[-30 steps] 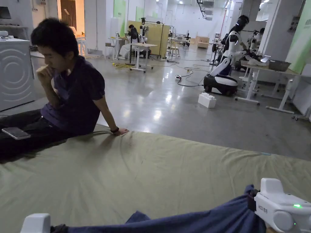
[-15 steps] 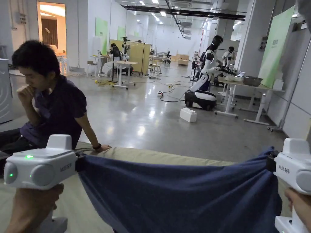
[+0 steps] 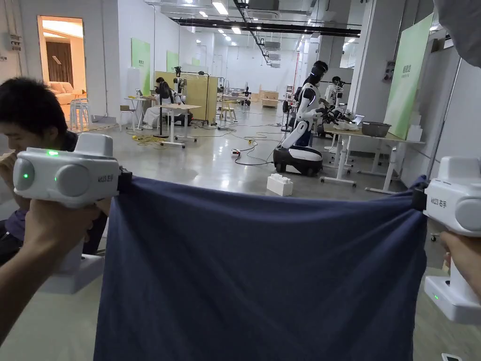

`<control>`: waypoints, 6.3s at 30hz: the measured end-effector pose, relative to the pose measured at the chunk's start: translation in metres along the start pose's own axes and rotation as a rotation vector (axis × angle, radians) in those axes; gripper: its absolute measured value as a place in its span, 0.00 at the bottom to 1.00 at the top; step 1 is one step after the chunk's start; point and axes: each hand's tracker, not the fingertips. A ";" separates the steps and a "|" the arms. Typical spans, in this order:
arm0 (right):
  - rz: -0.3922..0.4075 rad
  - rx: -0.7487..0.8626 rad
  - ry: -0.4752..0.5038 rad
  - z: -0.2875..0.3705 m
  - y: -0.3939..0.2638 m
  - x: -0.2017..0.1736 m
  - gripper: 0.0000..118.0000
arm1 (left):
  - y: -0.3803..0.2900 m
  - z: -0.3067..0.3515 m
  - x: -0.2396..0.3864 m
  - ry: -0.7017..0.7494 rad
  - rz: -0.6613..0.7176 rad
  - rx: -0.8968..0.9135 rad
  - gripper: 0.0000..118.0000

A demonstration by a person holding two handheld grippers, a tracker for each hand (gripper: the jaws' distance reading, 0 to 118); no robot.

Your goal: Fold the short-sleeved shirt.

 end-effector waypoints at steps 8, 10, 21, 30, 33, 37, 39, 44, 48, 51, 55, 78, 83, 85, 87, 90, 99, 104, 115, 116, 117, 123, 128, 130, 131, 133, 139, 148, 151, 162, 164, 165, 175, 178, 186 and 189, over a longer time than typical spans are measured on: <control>0.030 0.048 -0.033 -0.053 0.035 -0.013 0.03 | 0.048 -0.043 -0.004 0.025 -0.005 0.035 0.05; 0.029 0.063 -0.047 -0.062 0.043 -0.014 0.03 | 0.058 -0.051 -0.003 0.029 -0.014 0.049 0.05; 0.071 0.174 -0.106 -0.070 0.056 -0.012 0.03 | 0.070 -0.071 0.010 0.046 -0.032 0.086 0.05; 0.135 0.057 -0.080 -0.038 -0.030 -0.018 0.03 | -0.018 -0.054 0.014 0.024 -0.009 0.000 0.05; 0.159 0.039 -0.062 -0.018 -0.066 -0.015 0.03 | -0.063 -0.034 0.008 0.009 0.019 -0.033 0.05; 0.170 0.016 -0.049 0.027 -0.100 -0.016 0.03 | -0.120 0.001 0.000 -0.005 0.045 -0.071 0.05; 0.163 0.012 -0.037 0.050 -0.116 -0.017 0.03 | -0.145 0.020 -0.005 -0.007 0.052 -0.086 0.05; 0.139 -0.048 -0.021 0.110 -0.160 -0.023 0.03 | -0.204 0.075 -0.012 -0.017 0.089 -0.128 0.05; 0.131 -0.113 -0.015 0.155 -0.205 -0.024 0.03 | -0.251 0.115 -0.019 -0.028 0.120 -0.178 0.05; 0.134 -0.196 0.006 0.183 -0.238 -0.024 0.03 | -0.282 0.141 -0.023 -0.029 0.109 -0.225 0.05; 0.115 -0.299 0.017 0.224 -0.281 -0.024 0.03 | -0.321 0.171 -0.028 -0.041 0.087 -0.304 0.05; 0.160 -0.732 0.019 0.274 -0.428 -0.032 0.03 | -0.445 0.202 -0.013 -0.068 -0.048 -0.647 0.05; 0.174 -0.770 0.026 0.268 -0.438 -0.036 0.04 | -0.464 0.193 -0.018 -0.066 -0.045 -0.688 0.06; 0.183 -0.762 0.020 0.265 -0.434 -0.036 0.04 | -0.464 0.194 -0.023 -0.054 -0.011 -0.697 0.07; 0.182 -0.752 0.004 0.265 -0.429 -0.037 0.05 | -0.460 0.198 -0.027 -0.051 0.026 -0.680 0.09; 0.124 -0.688 -0.028 0.265 -0.412 -0.039 0.31 | -0.449 0.201 -0.033 -0.063 0.083 -0.599 0.19; 0.000 -0.271 -0.019 0.250 -0.346 -0.069 0.67 | -0.378 0.195 0.007 -0.067 0.081 -0.286 0.44; -0.052 -0.094 -0.032 0.246 -0.316 -0.087 0.66 | -0.342 0.195 0.028 -0.030 0.092 -0.098 0.44; -0.046 -0.025 -0.024 0.239 -0.293 -0.093 0.01 | -0.315 0.207 0.035 -0.067 0.093 -0.055 0.04; -0.039 -0.027 -0.019 0.239 -0.294 -0.092 0.01 | -0.317 0.208 0.031 -0.070 0.101 -0.076 0.04; -0.040 -0.041 -0.015 0.238 -0.295 -0.092 0.01 | -0.320 0.209 0.026 -0.077 0.106 -0.107 0.03; -0.026 -0.081 -0.003 0.236 -0.306 -0.090 0.01 | -0.348 0.205 -0.003 -0.082 0.146 -0.415 0.00; -0.020 -0.126 0.014 0.234 -0.317 -0.095 0.01 | -0.390 0.189 -0.027 -0.076 0.237 -0.650 0.00; -0.020 -0.150 0.025 0.234 -0.322 -0.097 0.01 | -0.403 0.182 -0.033 -0.049 0.241 -0.727 0.01; -0.018 -0.156 0.028 0.233 -0.324 -0.098 0.01 | -0.407 0.181 -0.034 -0.030 0.244 -0.745 0.01; -0.013 -0.177 0.036 0.233 -0.328 -0.100 0.01 | -0.416 0.177 -0.036 -0.021 0.256 -0.796 0.12; -0.004 -0.218 0.054 0.235 -0.340 -0.104 0.01 | -0.450 0.161 -0.043 -0.015 0.251 -0.921 0.53; -0.004 -0.245 0.061 0.238 -0.344 -0.104 0.01 | -0.463 0.161 -0.027 0.041 0.215 -0.929 0.56; -0.038 -0.281 0.064 0.238 -0.346 -0.105 0.01 | -0.460 0.160 -0.018 0.062 0.198 -0.933 0.56; -0.028 -0.272 0.088 0.239 -0.347 -0.110 0.01 | -0.457 0.157 -0.007 -0.025 0.170 -0.910 0.09; -0.027 -0.274 0.089 0.241 -0.348 -0.108 0.01 | -0.453 0.162 -0.009 -0.034 0.169 -0.899 0.08; -0.023 -0.274 0.087 0.242 -0.348 -0.106 0.01 | -0.451 0.165 -0.009 -0.041 0.163 -0.889 0.08; -0.019 -0.329 0.015 0.242 -0.352 -0.062 0.01 | -0.414 0.184 -0.024 -0.058 0.153 -0.793 0.07; 0.000 -0.412 0.003 0.239 -0.357 -0.049 0.01 | -0.404 0.188 -0.020 -0.060 0.150 -0.779 0.07; 0.022 -0.786 0.022 0.226 -0.403 -0.017 0.36 | -0.400 0.189 -0.012 -0.059 0.138 -0.778 0.07; 0.027 -0.861 0.018 0.227 -0.426 -0.012 0.60 | -0.401 0.190 -0.009 -0.055 0.138 -0.783 0.07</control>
